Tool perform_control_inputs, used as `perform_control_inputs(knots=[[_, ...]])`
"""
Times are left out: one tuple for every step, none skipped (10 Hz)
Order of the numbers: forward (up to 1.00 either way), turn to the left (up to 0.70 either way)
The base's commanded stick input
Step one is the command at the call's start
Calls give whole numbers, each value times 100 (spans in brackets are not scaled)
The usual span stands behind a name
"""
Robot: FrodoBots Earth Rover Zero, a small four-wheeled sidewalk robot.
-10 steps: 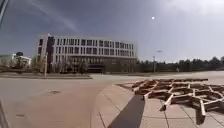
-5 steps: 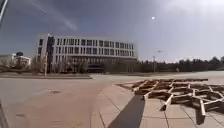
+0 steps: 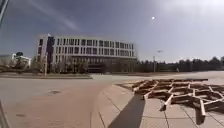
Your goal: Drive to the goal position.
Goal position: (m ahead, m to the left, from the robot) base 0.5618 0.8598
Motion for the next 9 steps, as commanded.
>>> perform_control_inputs(knots=[[5, 0], [5, 0], [5, 0], [4, 0], [5, 0], [5, 0], [5, 0], [5, 0], [5, 0]])
